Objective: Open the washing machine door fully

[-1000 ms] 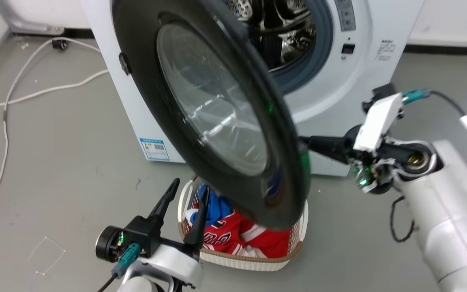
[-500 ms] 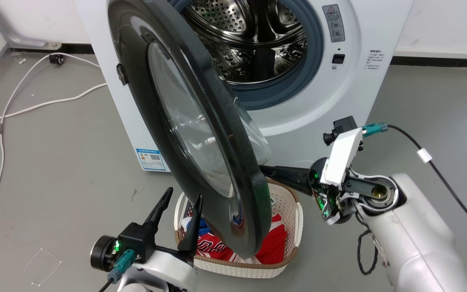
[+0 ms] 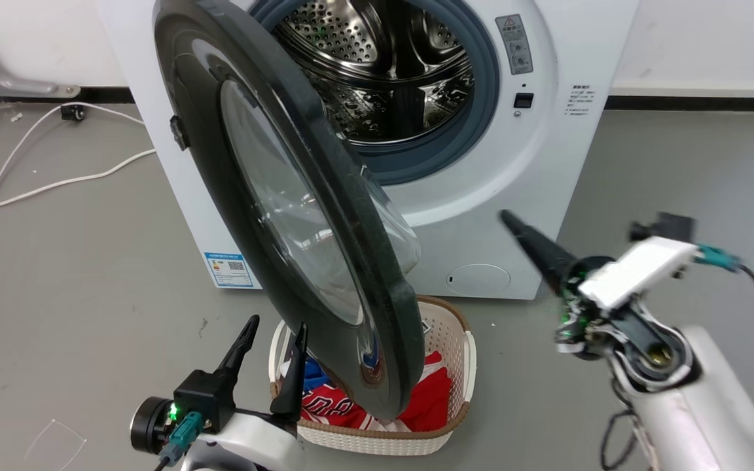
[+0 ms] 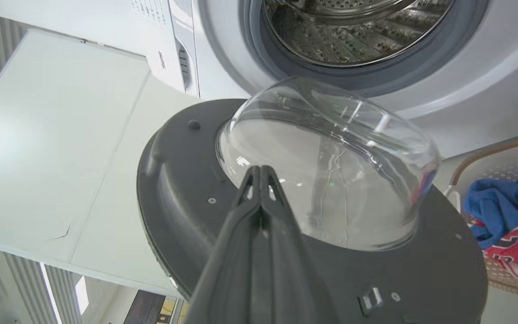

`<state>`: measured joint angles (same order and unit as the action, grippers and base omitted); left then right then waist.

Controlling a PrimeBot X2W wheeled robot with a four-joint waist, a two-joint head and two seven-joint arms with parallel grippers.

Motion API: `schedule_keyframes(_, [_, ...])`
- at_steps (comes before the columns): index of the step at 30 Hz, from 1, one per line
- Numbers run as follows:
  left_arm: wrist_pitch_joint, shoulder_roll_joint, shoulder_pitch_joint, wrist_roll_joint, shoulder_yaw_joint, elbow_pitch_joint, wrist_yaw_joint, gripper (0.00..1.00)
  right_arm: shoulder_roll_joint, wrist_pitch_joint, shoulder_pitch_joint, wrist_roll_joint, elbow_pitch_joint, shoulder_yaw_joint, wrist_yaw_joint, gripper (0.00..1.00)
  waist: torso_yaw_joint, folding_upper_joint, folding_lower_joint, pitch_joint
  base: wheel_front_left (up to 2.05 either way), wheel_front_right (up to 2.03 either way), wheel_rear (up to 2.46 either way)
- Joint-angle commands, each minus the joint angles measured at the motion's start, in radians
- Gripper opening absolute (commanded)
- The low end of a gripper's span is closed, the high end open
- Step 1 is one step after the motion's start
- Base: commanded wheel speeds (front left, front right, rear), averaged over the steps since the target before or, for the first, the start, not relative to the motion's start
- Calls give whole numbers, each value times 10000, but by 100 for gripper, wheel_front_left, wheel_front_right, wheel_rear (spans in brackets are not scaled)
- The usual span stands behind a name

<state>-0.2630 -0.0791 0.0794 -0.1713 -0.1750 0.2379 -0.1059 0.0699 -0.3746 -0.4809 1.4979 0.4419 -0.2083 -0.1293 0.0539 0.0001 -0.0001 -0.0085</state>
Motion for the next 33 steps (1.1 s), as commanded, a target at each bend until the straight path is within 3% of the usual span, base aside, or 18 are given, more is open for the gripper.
schedule_keyframes(1, [-25, -1, -150, -27, 47, 28, 23, 100, 195, 348, 412, -112, -300, 184, -25, 0, -55, -1, 1, -33, 0, 0, 0])
schedule_keyframes(9, [-25, 7, -338, -13, 169, 166, 76, 100, 826, 2704, 2919, -816, -2480, 1368, -25, 0, -310, -1, 1, -232, 0, 0, 0])
schedule_keyframes(11, [-25, 9, -348, 1, 191, 199, 77, 100, 927, 3125, 3531, -1139, -2929, 1490, -25, 75, -351, -1, 1, -267, 0, 0, 0])
schedule_keyframes(12, [-24, 6, -347, 7, 214, 215, 66, 100, 993, 3381, 3830, -1391, -3136, 1536, -25, 100, -377, -1, 1, -278, 0, 0, 0])
schedule_keyframes(17, [-25, -10, -399, 46, 331, 257, 96, 100, 1177, 4656, 4887, -3147, -3746, 1748, -25, 100, -529, -1, 1, -318, 0, 0, 0])
schedule_keyframes(23, [-25, 12, -388, 84, 416, 205, 180, 100, 1321, 5704, 5270, -7707, -4056, 2620, -25, 100, -668, -1, 1, -274, 0, 0, 0])
schedule_keyframes(28, [-25, -19, -166, 151, 546, 105, 186, 100, 636, 5256, 5520, -11312, -4957, 3151, -24, 100, -643, -1, 1, -134, 0, 0, 0])
schedule_keyframes(33, [-24, -86, -35, 204, 688, 48, 206, 100, 171, 4681, 6033, -13328, -5590, 2969, -13, 100, -553, -1, 1, -3, 0, 0, 0])
